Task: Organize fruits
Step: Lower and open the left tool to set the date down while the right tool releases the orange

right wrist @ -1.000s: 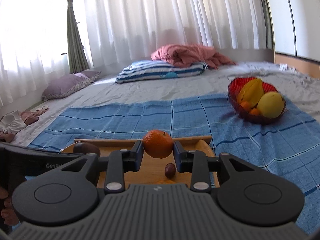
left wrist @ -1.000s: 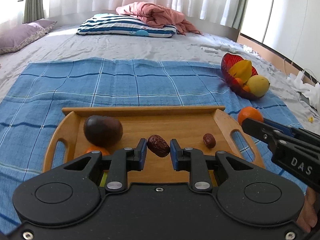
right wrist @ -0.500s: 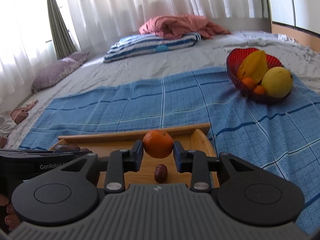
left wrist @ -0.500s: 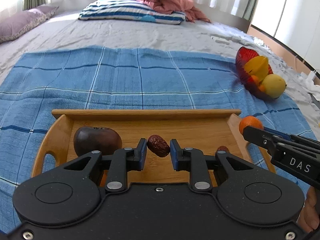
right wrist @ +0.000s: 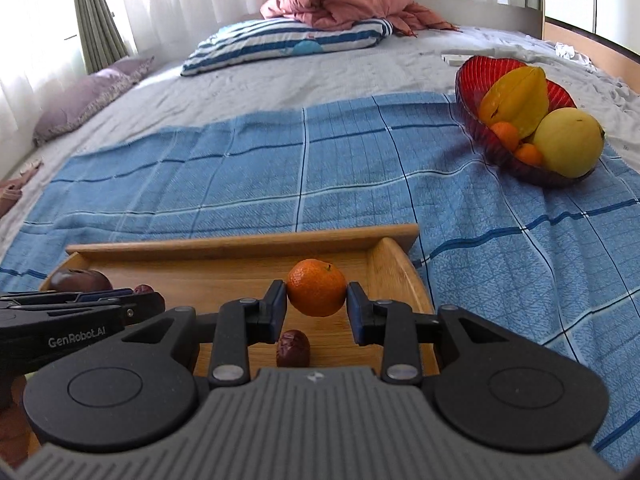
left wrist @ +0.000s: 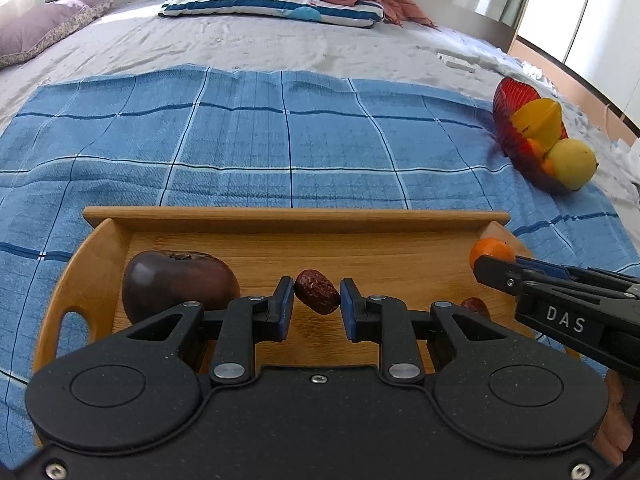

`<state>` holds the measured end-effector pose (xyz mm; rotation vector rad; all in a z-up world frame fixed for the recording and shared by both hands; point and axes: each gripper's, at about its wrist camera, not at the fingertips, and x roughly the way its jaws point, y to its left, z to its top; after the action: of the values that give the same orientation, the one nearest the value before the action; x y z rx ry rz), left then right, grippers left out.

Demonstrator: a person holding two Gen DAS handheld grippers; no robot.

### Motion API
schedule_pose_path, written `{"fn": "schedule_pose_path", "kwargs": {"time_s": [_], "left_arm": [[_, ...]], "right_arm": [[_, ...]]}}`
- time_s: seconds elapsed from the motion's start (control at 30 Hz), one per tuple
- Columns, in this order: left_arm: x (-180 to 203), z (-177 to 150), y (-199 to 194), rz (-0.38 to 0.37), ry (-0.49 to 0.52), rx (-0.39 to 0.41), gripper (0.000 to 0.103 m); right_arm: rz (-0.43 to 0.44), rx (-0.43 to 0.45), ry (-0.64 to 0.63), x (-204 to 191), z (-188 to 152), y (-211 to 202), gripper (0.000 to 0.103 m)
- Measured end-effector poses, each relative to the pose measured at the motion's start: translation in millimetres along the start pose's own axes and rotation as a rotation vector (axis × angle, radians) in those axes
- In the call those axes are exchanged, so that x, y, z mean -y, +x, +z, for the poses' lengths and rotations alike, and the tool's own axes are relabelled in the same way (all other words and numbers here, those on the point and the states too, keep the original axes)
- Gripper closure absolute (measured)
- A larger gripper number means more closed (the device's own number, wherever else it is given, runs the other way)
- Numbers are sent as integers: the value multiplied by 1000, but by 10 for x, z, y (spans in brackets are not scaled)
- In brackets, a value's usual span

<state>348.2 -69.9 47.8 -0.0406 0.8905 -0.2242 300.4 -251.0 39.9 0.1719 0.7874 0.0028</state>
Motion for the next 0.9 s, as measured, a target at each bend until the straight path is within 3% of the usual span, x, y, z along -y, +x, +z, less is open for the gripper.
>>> {"fn": "schedule_pose_path", "kwargs": {"time_s": [0.9], "left_arm": [[89,-54,116,11,49,-1,79]], "right_arm": [[-11,-25,-2,4,-41,126,66]]}}
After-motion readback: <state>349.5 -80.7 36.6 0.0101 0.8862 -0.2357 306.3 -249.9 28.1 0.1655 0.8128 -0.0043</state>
